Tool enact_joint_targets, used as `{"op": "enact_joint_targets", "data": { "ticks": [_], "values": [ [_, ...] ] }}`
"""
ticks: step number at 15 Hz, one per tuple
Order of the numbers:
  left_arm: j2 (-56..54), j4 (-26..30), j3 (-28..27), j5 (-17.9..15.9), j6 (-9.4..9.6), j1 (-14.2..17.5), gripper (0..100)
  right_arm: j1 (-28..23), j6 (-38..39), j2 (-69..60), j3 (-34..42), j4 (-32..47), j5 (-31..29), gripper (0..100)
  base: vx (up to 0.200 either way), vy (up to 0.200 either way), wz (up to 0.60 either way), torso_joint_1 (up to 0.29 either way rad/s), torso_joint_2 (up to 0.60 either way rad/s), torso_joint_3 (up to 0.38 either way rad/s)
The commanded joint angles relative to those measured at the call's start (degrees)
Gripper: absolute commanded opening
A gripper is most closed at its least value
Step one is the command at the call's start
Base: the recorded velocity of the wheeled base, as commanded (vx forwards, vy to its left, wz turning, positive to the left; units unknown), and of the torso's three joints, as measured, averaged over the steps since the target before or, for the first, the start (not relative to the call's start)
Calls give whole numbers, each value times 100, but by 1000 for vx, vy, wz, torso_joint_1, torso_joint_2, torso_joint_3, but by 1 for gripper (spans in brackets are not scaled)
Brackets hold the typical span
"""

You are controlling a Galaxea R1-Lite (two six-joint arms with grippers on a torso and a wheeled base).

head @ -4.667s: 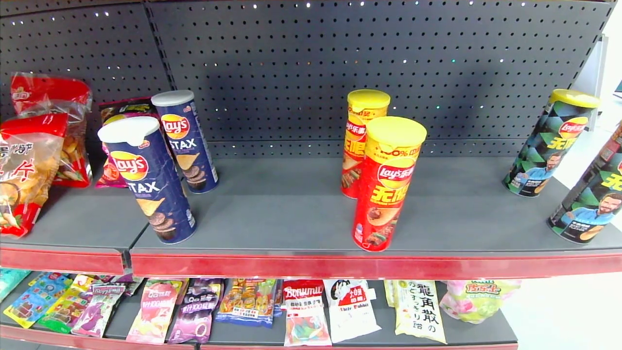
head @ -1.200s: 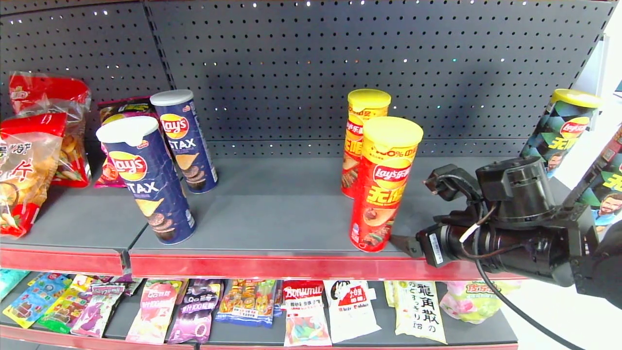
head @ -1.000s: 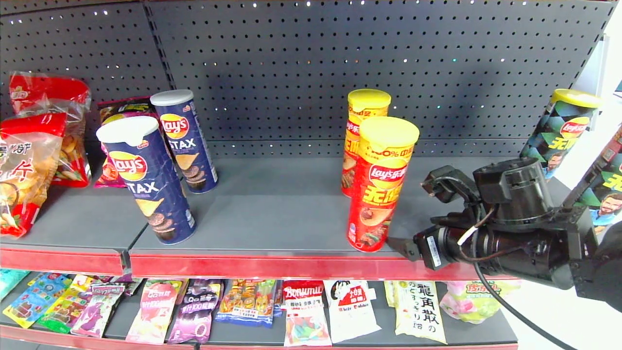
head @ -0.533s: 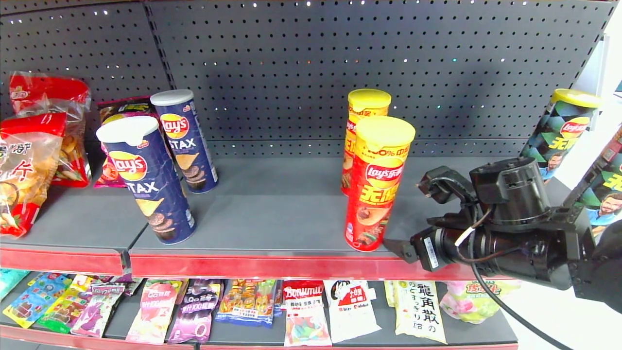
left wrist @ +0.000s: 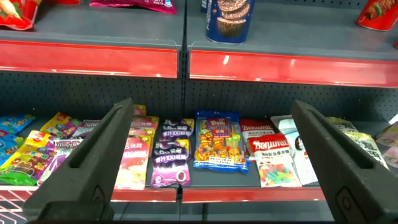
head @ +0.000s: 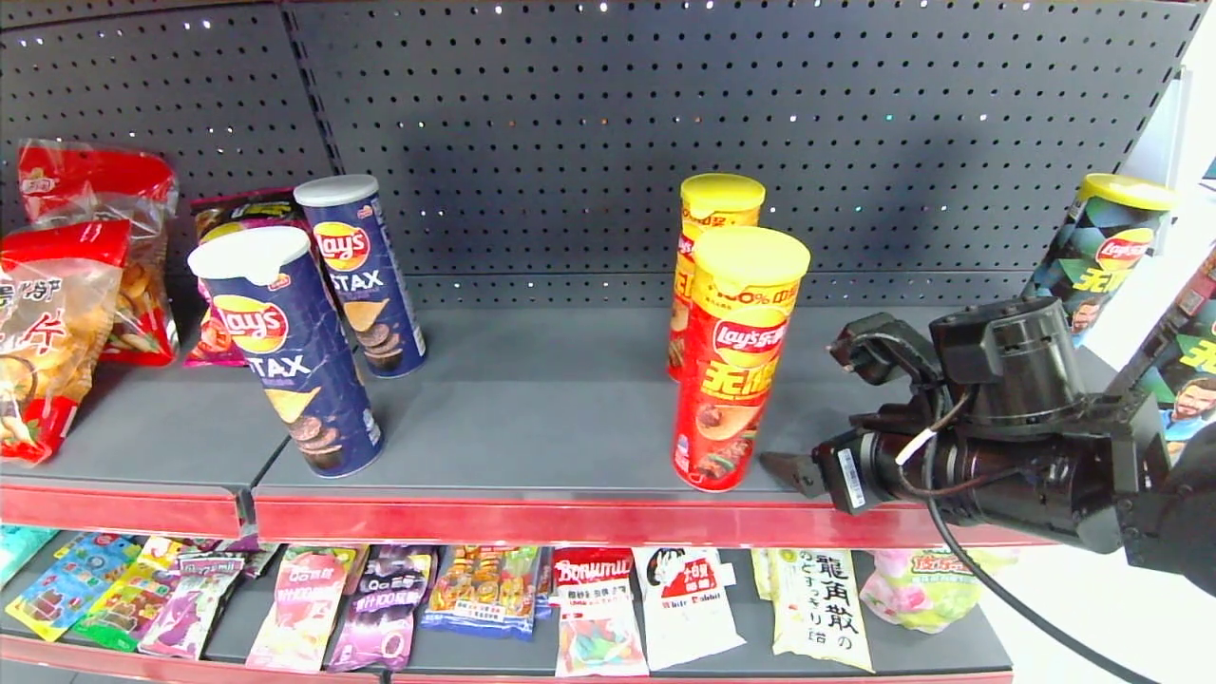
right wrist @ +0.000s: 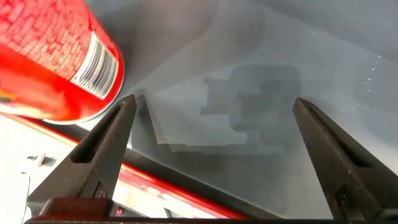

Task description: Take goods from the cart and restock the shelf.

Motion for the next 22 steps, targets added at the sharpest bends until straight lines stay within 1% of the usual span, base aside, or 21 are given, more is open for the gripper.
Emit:
{"op": "enact_joint_targets", "data": {
  "ticks": [1, 6, 22],
  "values": [
    [7, -1, 0, 0, -4, 1, 100, 34, 2, 20, -12, -11, -1, 100, 0, 0, 0, 0, 0, 0],
    [7, -1, 0, 0, -4, 1, 100, 175, 11, 99, -56, -19, -1, 100, 0, 0, 0, 0, 0, 0],
    [7, -1, 0, 0, 5, 1, 100, 272, 2, 178, -188, -19, -1, 100, 0, 0, 0, 0, 0, 0]
  ]
}}
